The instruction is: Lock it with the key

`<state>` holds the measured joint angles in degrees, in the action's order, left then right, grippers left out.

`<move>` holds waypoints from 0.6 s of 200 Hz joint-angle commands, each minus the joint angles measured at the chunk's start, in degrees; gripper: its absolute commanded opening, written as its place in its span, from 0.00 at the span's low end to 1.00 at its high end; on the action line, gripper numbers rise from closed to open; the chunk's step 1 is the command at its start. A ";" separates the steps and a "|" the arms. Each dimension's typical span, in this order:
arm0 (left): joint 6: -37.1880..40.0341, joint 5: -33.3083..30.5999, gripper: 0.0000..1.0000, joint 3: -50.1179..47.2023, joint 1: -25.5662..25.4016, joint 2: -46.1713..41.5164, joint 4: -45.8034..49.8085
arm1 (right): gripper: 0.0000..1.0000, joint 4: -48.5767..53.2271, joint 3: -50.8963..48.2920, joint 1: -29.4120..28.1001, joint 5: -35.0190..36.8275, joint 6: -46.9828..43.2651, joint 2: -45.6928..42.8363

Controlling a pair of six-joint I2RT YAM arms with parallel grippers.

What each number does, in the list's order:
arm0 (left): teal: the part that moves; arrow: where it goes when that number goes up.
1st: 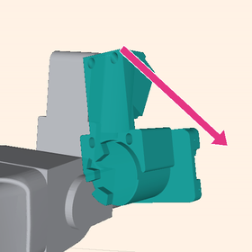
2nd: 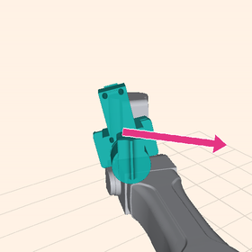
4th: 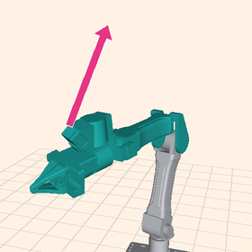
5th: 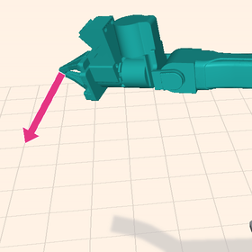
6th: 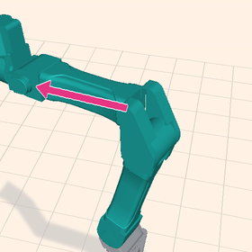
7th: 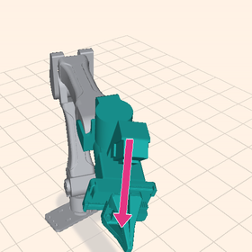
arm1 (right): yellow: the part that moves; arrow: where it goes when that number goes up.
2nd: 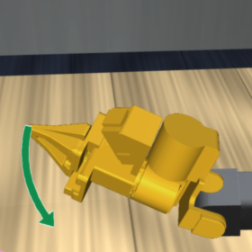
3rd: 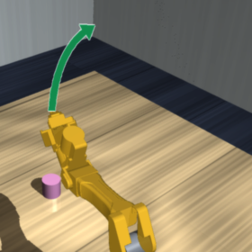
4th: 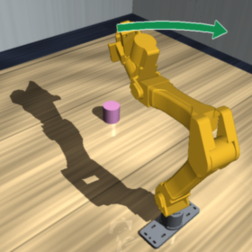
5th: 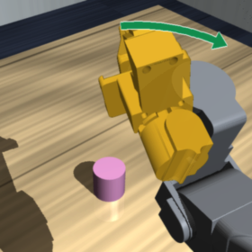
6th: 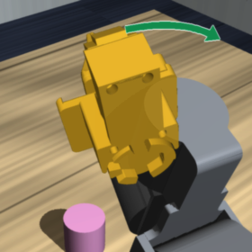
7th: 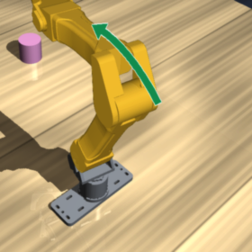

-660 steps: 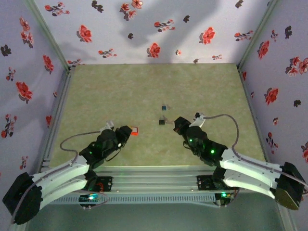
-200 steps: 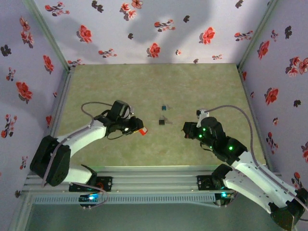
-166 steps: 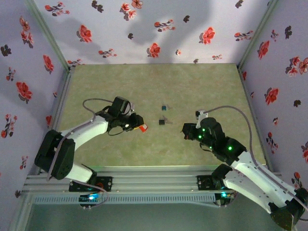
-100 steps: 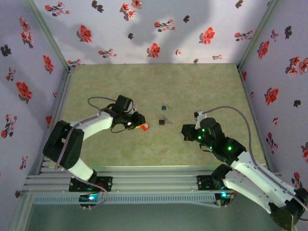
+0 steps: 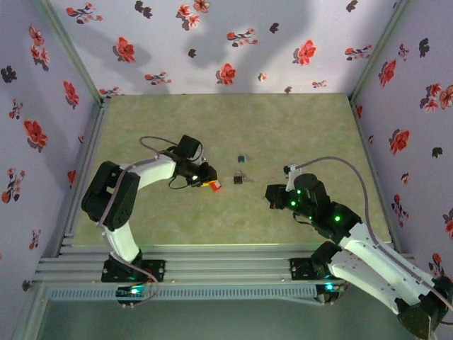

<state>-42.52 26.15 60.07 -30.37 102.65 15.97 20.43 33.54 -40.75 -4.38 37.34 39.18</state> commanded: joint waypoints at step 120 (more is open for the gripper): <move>5.87 0.95 0.10 4.27 1.62 4.92 5.78 | 0.00 -2.71 -1.07 0.32 -3.81 -0.41 -0.26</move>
<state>-38.92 27.75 63.46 -29.47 105.36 18.90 19.79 33.01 -40.75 -7.16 37.01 39.18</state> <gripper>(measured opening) 0.251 0.053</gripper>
